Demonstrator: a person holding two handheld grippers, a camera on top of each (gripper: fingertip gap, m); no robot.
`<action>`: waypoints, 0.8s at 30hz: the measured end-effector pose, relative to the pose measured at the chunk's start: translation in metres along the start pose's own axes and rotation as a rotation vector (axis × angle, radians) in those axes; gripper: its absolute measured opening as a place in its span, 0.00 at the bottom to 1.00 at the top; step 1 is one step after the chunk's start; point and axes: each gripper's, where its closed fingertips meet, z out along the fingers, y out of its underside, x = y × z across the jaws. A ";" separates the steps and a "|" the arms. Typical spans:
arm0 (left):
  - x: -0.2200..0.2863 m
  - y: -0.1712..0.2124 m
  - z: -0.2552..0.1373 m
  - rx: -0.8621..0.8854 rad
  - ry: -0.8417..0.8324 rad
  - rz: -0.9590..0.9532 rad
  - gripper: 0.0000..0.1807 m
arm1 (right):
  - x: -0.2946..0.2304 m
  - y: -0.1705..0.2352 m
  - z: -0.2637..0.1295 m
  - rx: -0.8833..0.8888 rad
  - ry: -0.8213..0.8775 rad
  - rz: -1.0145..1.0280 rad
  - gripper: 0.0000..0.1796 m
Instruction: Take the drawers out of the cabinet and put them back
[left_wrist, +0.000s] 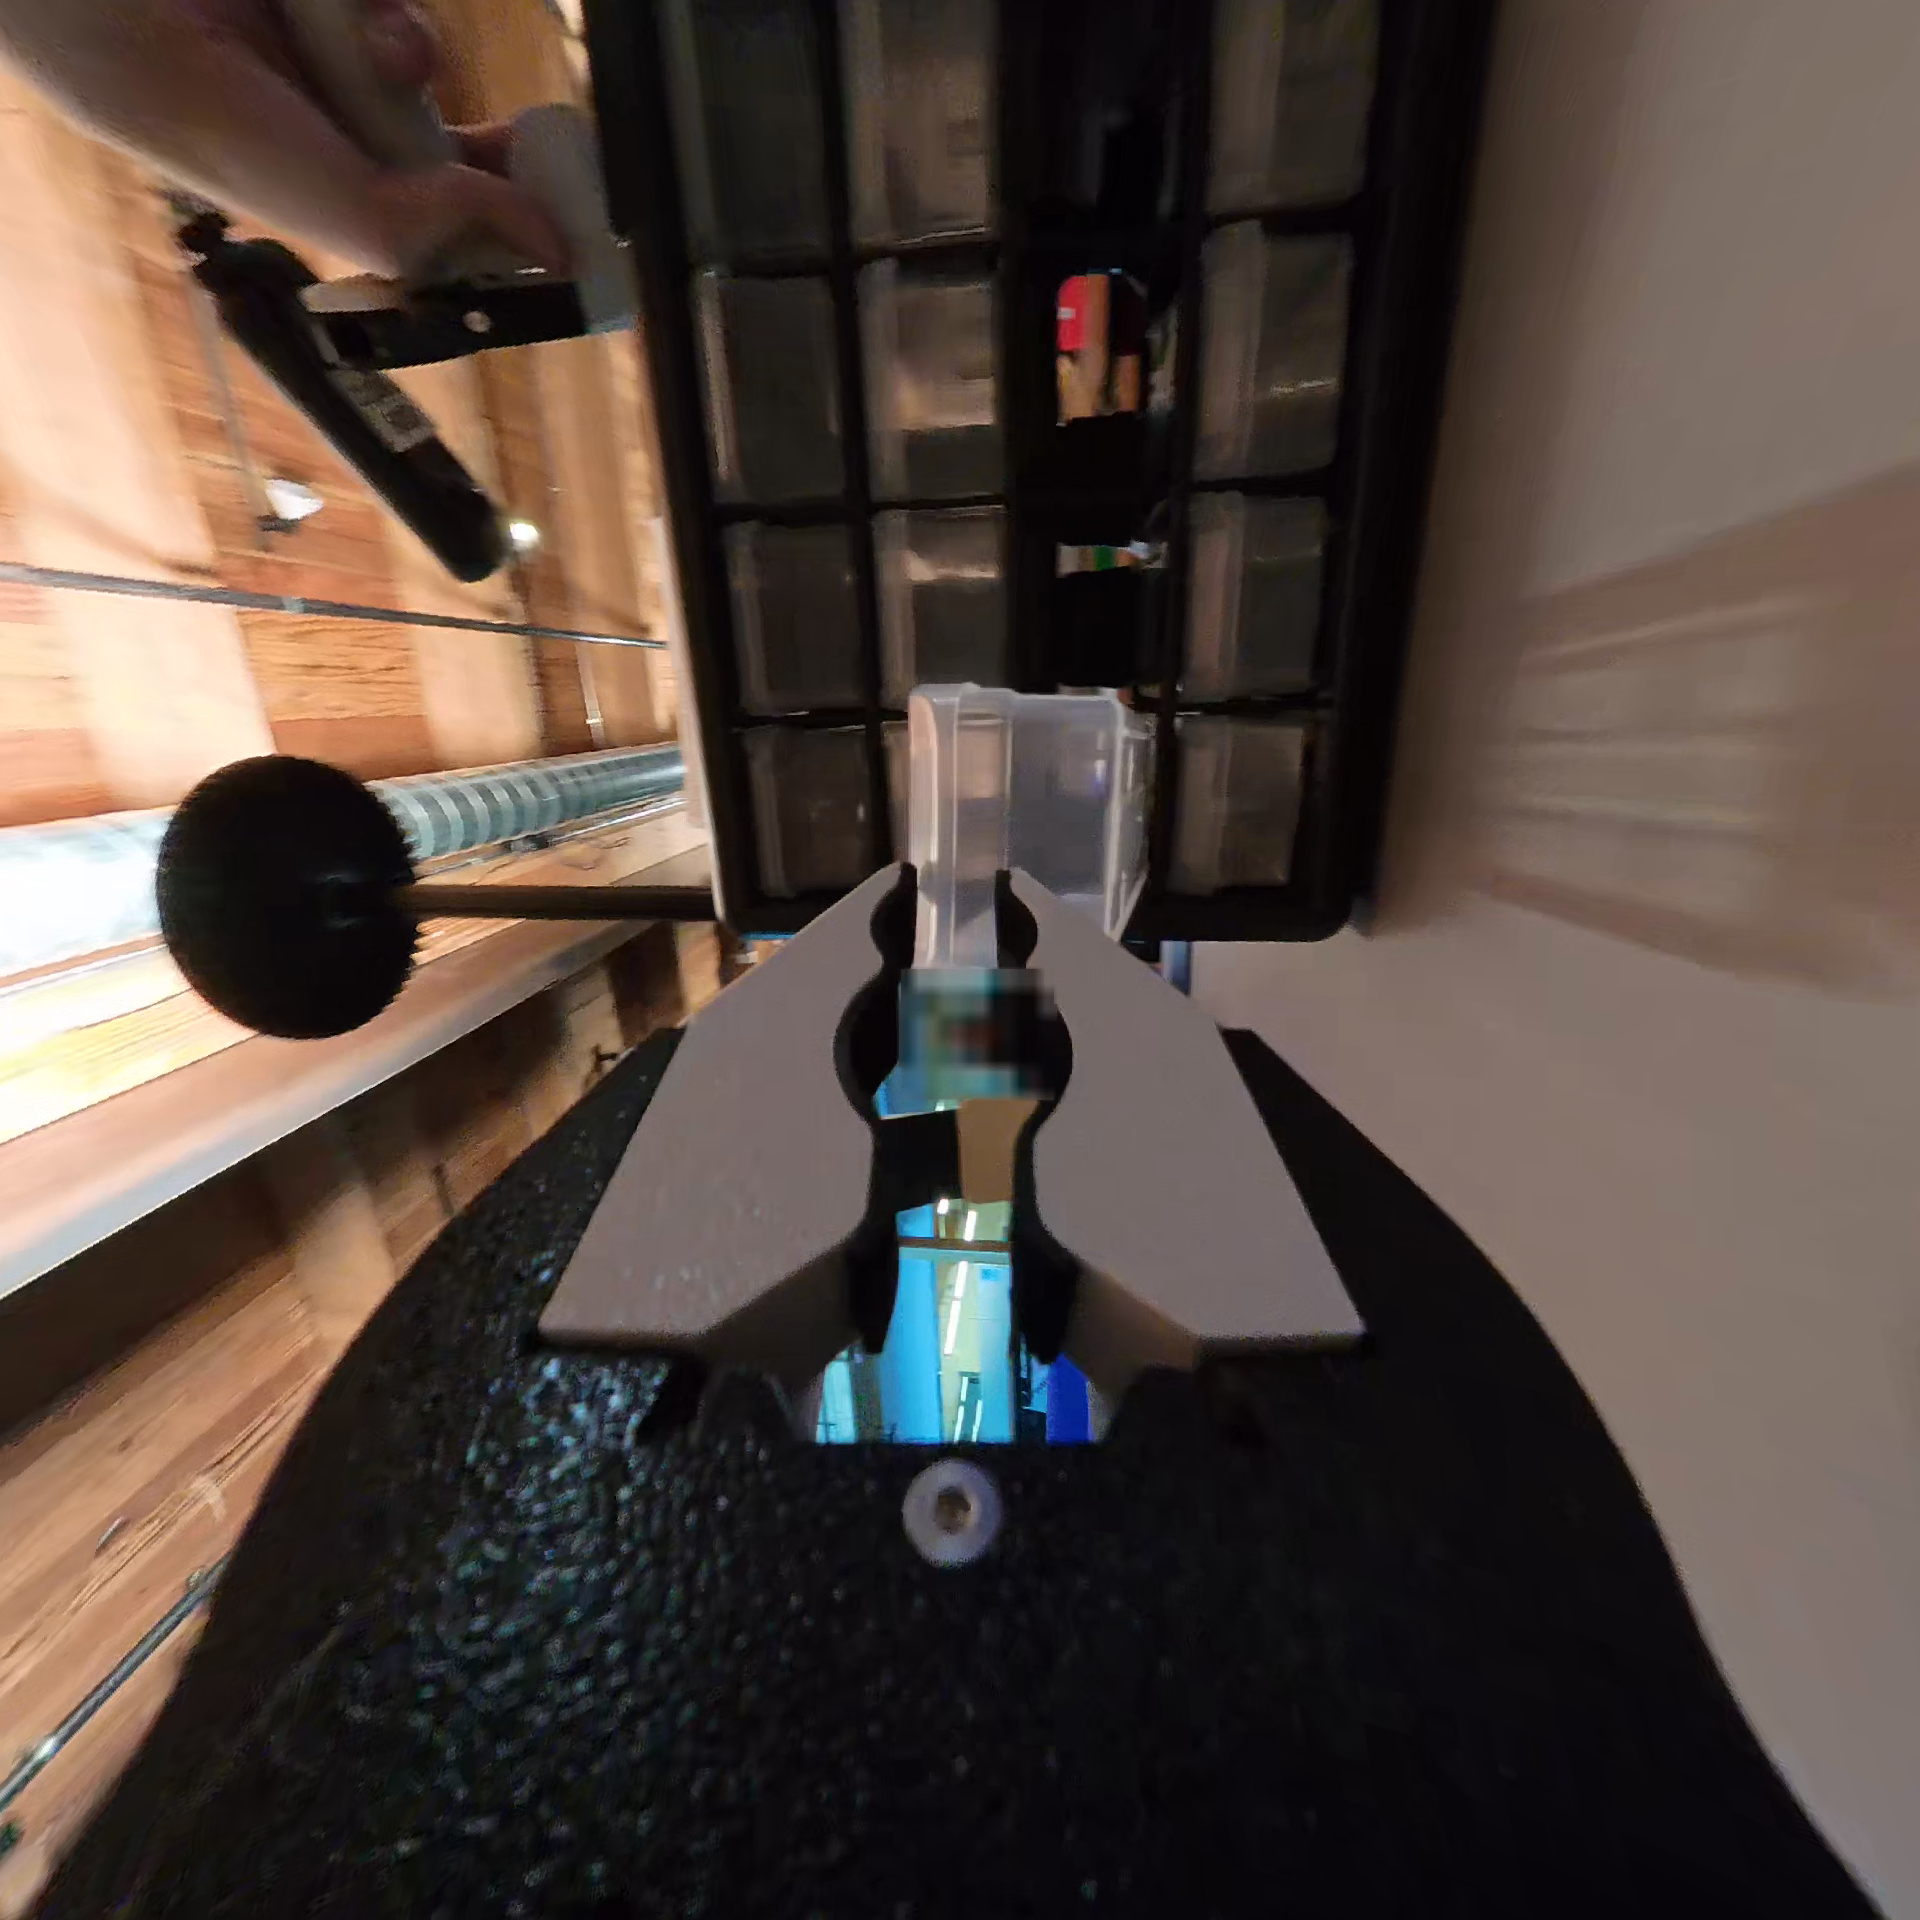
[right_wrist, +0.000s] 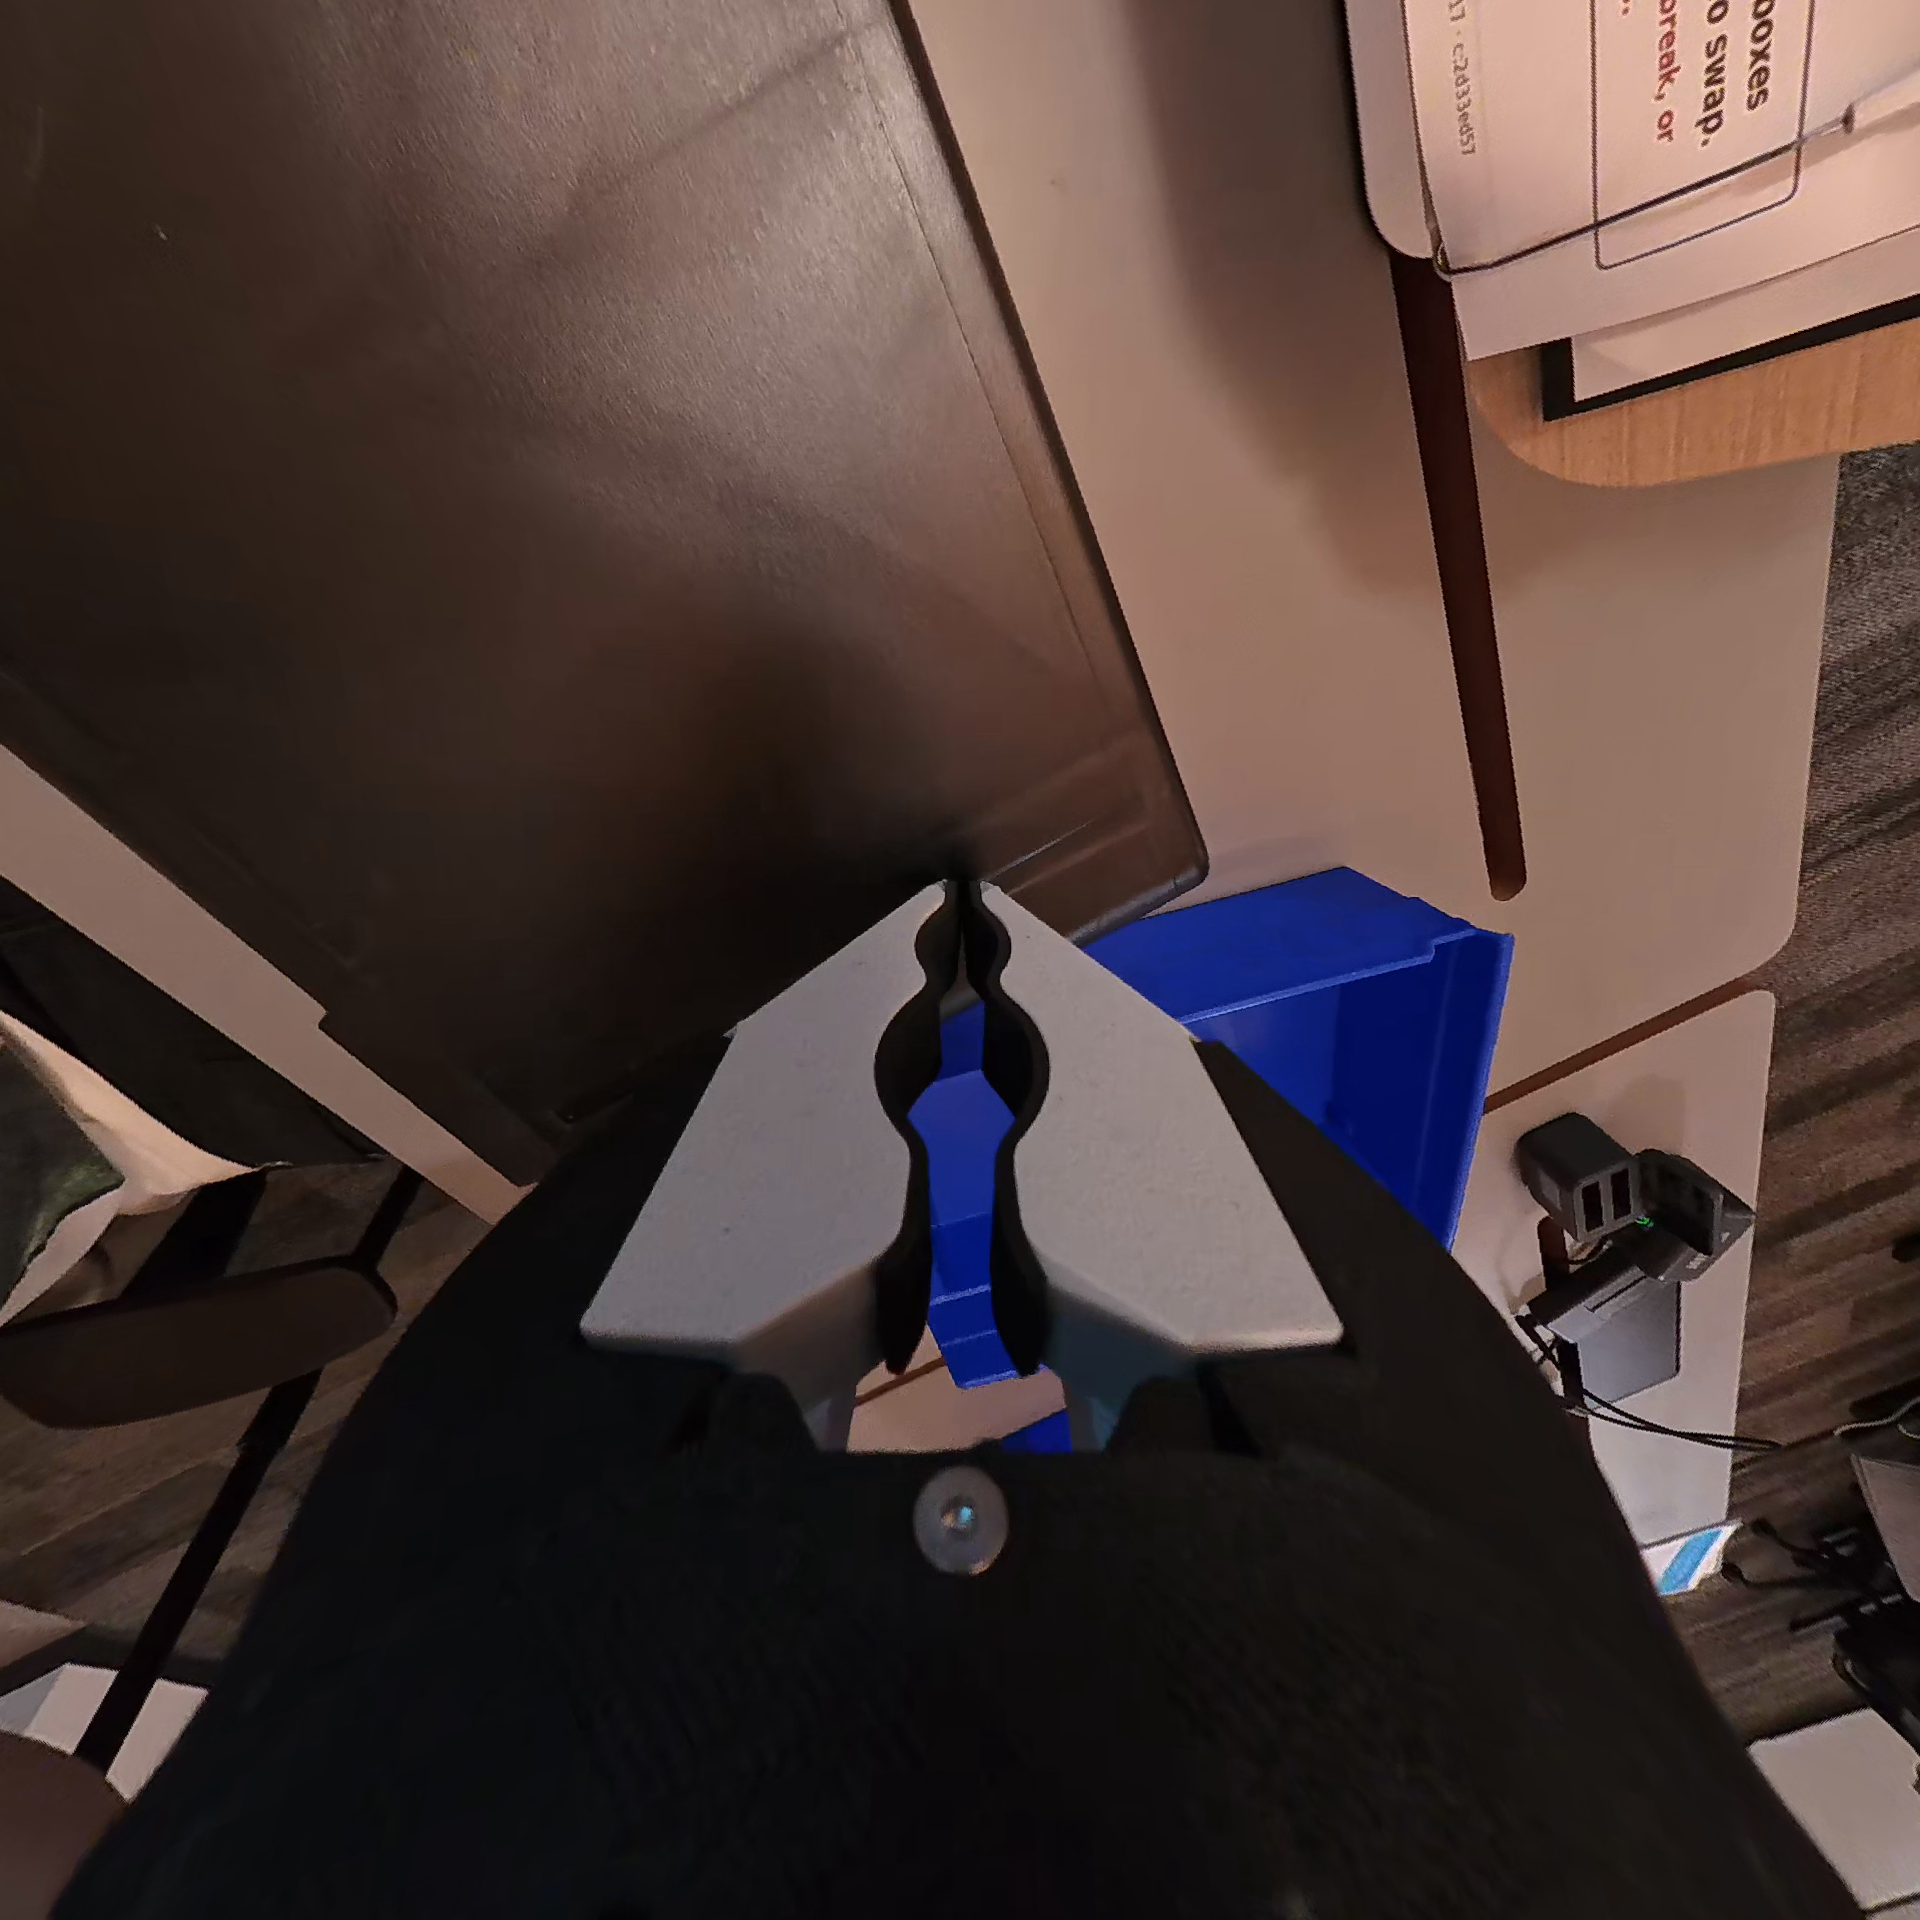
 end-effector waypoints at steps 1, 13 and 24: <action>0.000 0.001 0.000 0.000 -0.046 -0.005 0.06 | 0.000 0.000 0.000 -0.003 0.002 -0.002 0.00; 0.004 0.002 0.006 0.000 -0.365 -0.019 0.01 | 0.000 0.000 0.000 0.002 -0.006 0.001 0.00; 0.024 0.025 0.056 -0.102 -0.226 -0.001 0.02 | 0.000 0.000 0.000 -0.045 0.015 -0.020 0.00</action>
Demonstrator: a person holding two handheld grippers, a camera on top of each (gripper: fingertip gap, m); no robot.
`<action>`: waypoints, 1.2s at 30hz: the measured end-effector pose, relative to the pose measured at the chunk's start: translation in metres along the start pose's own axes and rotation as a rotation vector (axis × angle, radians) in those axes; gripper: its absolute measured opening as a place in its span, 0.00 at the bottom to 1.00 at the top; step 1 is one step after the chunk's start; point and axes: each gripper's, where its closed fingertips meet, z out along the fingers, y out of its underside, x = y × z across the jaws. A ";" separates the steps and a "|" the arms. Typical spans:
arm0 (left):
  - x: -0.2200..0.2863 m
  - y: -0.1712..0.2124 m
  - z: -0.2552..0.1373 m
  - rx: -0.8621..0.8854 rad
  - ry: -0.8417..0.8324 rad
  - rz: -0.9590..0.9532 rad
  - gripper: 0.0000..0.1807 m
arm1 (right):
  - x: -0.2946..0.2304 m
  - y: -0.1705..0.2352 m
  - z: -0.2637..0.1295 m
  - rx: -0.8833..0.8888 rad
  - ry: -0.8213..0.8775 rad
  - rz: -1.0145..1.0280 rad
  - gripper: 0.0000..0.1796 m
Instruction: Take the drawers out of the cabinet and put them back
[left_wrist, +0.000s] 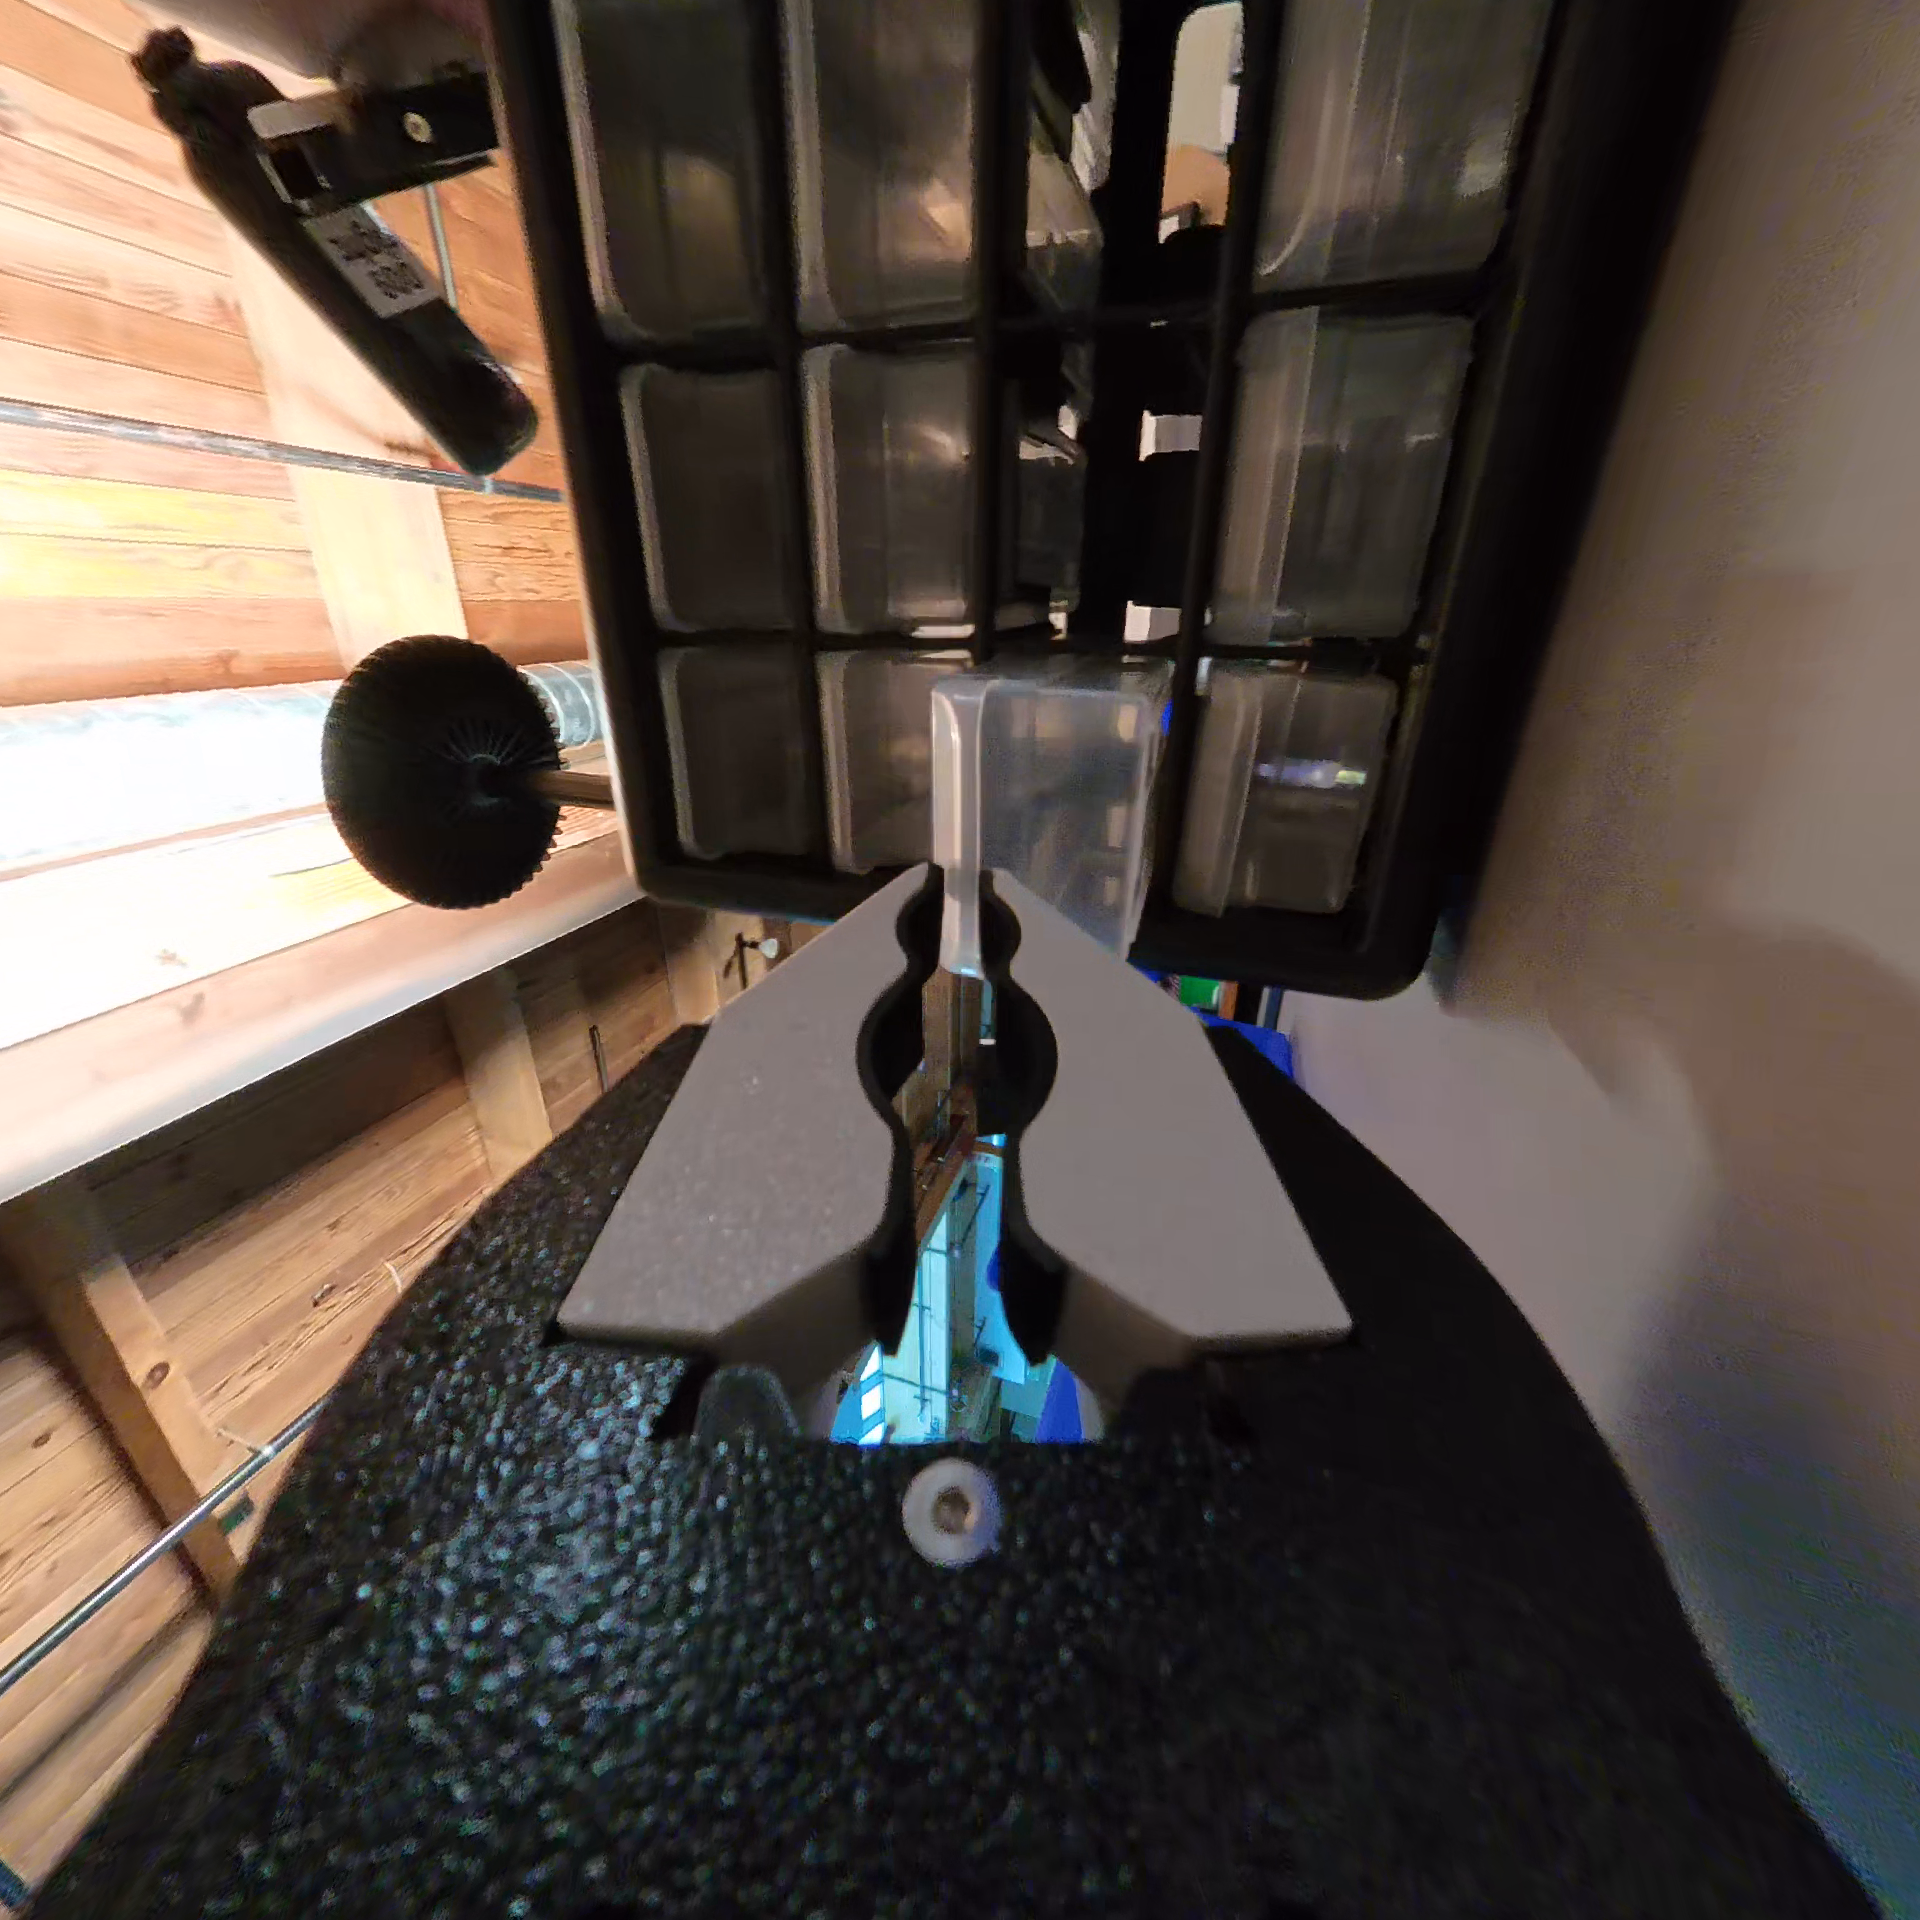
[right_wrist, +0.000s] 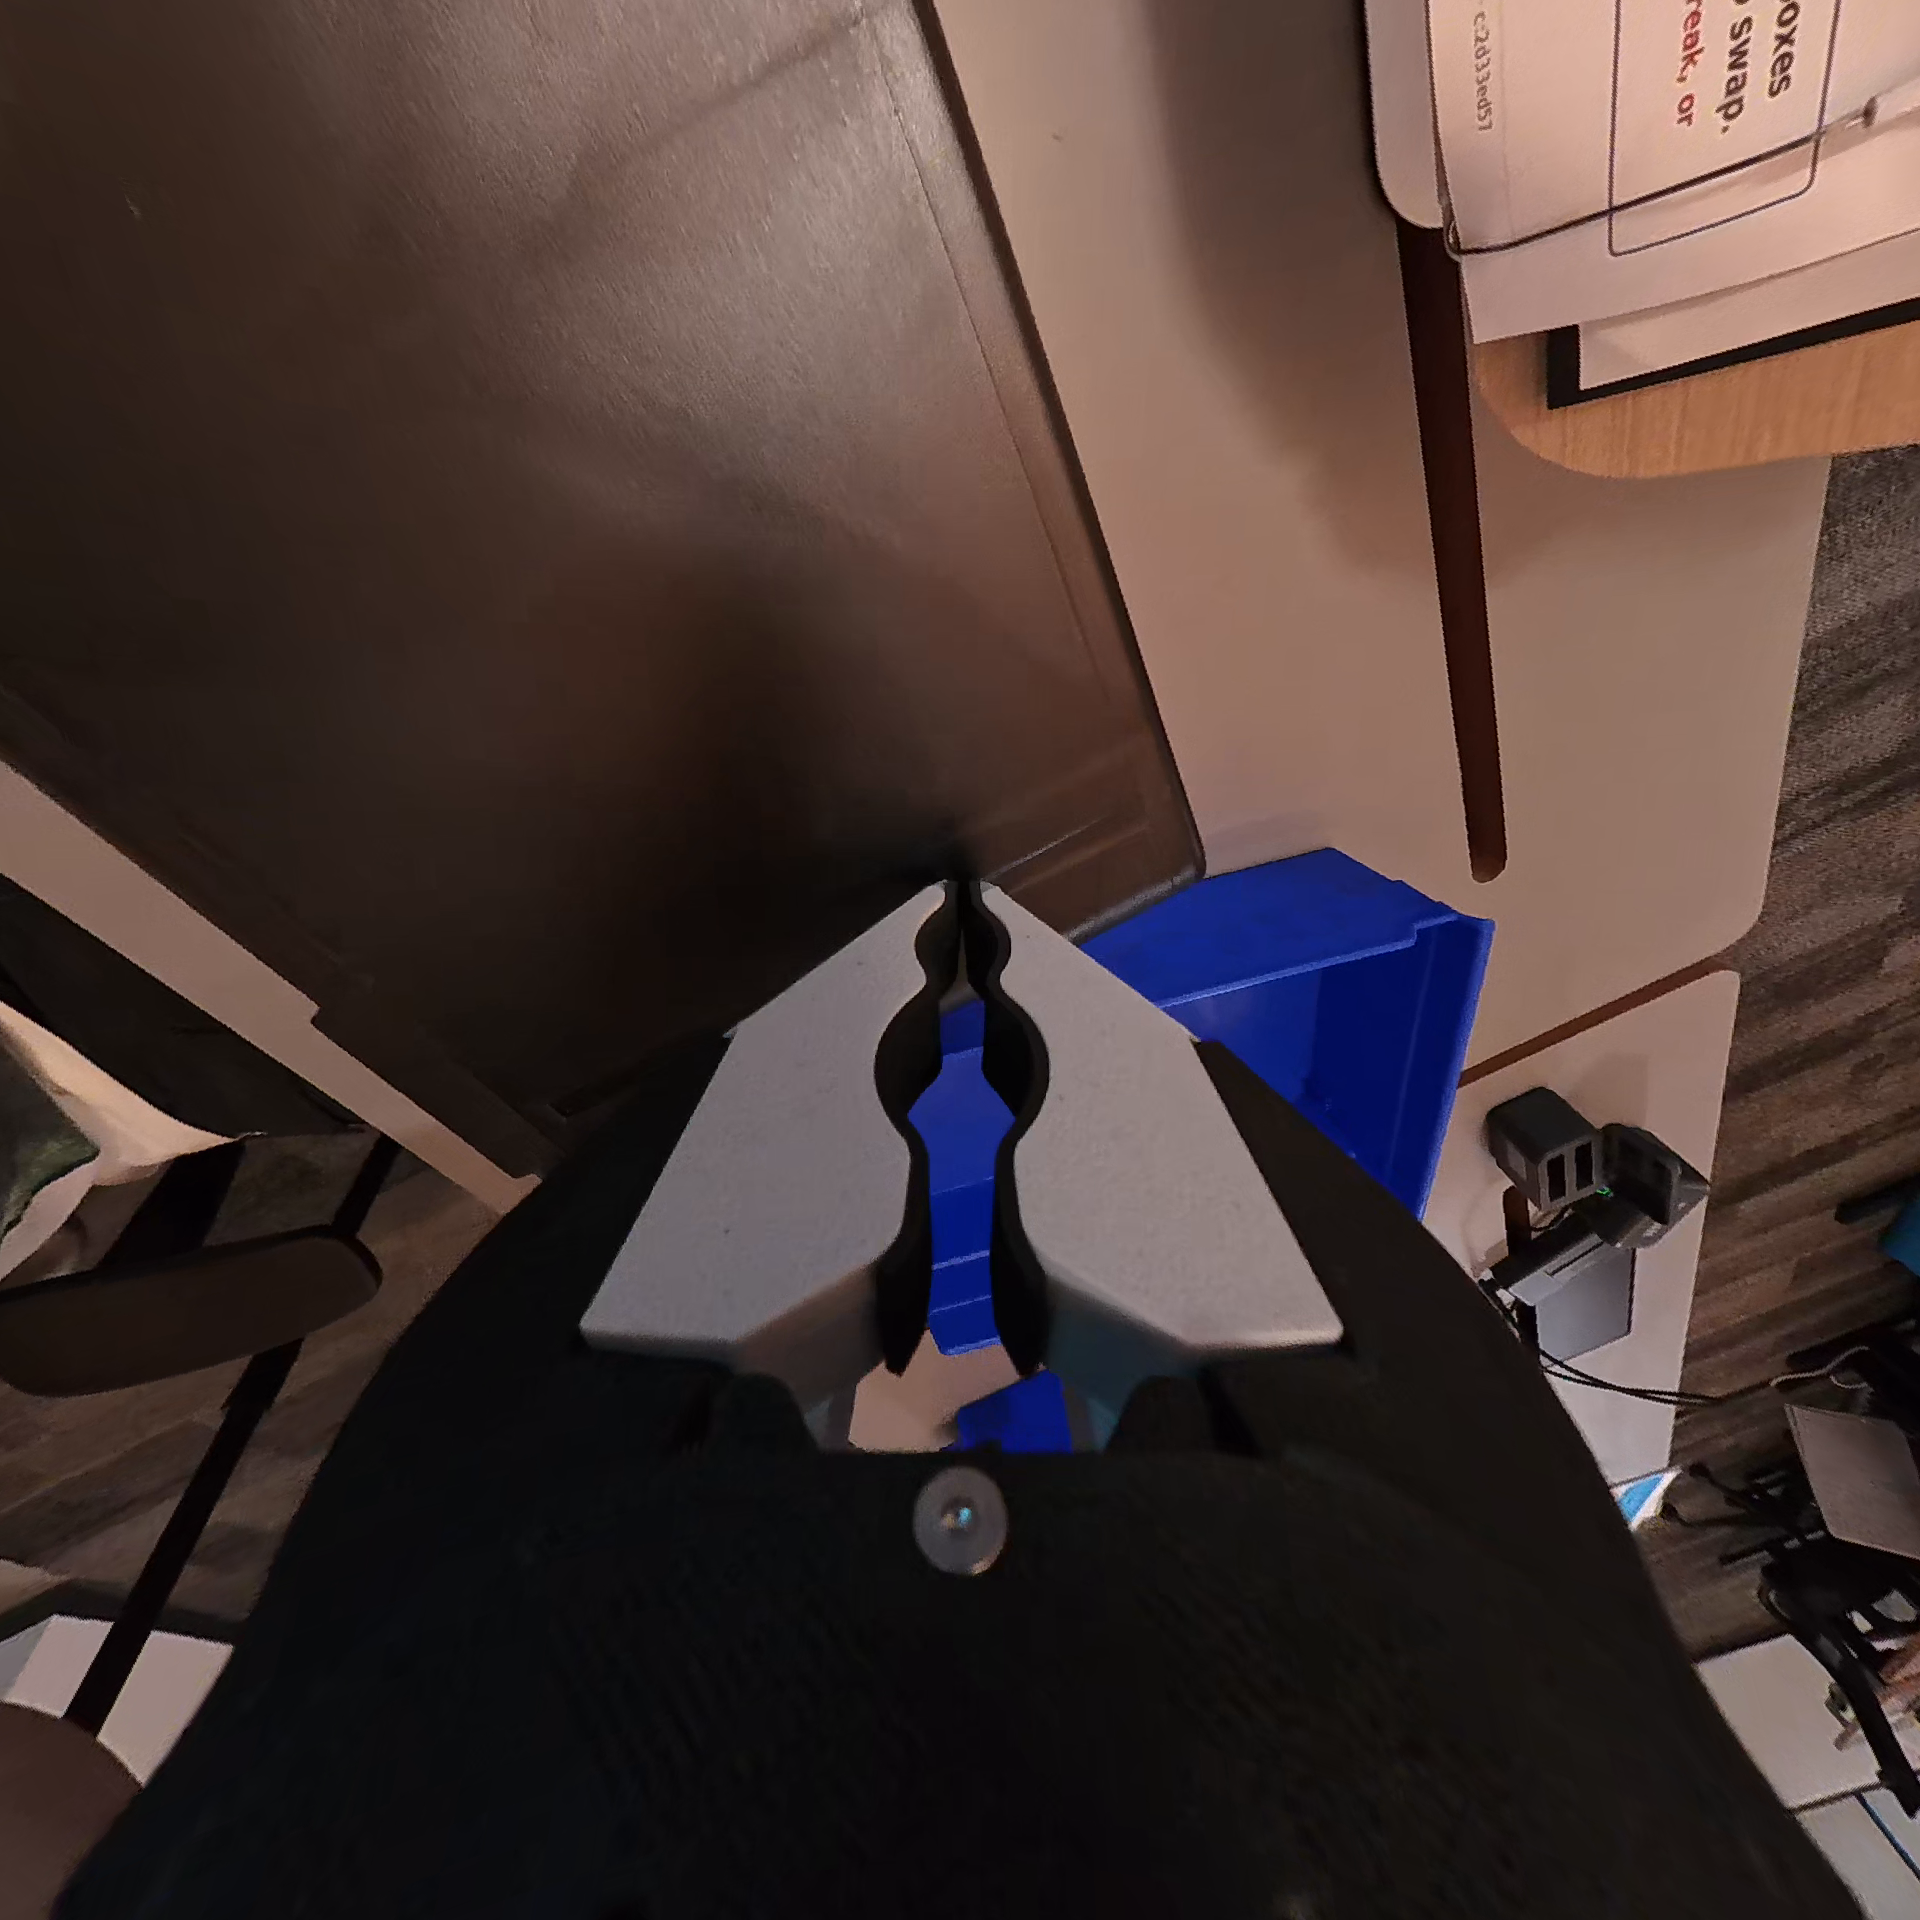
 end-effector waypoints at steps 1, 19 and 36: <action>0.002 0.000 0.005 -0.005 0.012 0.001 0.02 | 0.000 0.000 0.000 -0.003 0.001 0.000 0.00; 0.015 0.009 0.047 -0.090 0.110 -0.010 0.02 | 0.000 0.000 0.000 -0.031 -0.006 -0.008 0.00; -0.093 0.157 0.046 -0.384 0.264 -0.989 0.12 | 0.000 0.000 0.000 -0.082 0.032 -0.081 0.00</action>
